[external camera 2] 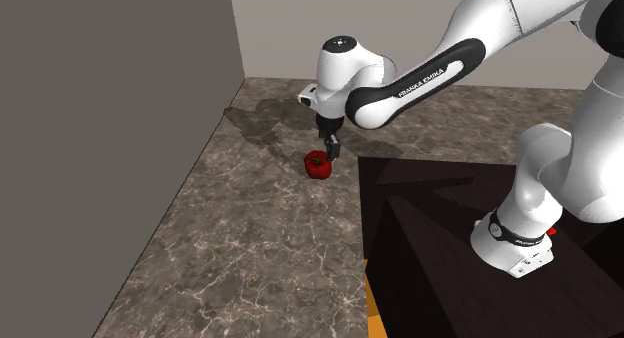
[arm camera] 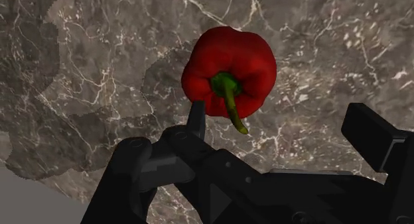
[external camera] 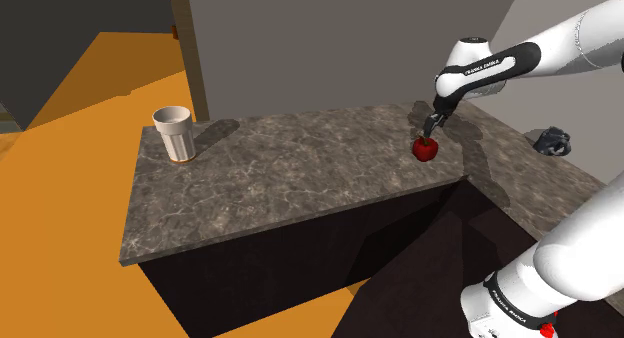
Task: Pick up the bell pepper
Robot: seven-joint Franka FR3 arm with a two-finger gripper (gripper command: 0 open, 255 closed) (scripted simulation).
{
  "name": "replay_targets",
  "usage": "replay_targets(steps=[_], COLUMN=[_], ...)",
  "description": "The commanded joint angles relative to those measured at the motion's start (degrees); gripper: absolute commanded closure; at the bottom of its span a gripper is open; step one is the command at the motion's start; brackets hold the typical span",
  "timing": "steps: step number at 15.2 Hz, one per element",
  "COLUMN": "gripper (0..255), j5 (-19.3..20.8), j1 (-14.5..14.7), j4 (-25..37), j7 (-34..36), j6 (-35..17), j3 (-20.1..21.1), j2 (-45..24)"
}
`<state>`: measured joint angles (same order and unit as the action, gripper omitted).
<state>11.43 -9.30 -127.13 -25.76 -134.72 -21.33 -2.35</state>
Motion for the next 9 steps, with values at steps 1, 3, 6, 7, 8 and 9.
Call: replay_targets(steps=[1,3,6,7,8,9], gripper=[0,0,0,0,0,0], j5=[-1.29,-2.05,-2.45,-2.59,-2.75,-2.91], j1=[-0.89,-1.5,-1.71,-1.77,-1.84,-1.91], j4=[3.47,4.77,4.05,3.83,3.62,3.43], j7=[-1.96,-2.81,-2.81,-2.82,-2.83,-2.85], j6=[-1.38,-2.71,-4.86,-5.57,-6.28,-6.99], j3=[-0.64,-0.73,-0.6,-0.55,-0.51,-0.45], j2=[-4.45,-6.95,-8.43,-8.95,-9.47,-10.01])
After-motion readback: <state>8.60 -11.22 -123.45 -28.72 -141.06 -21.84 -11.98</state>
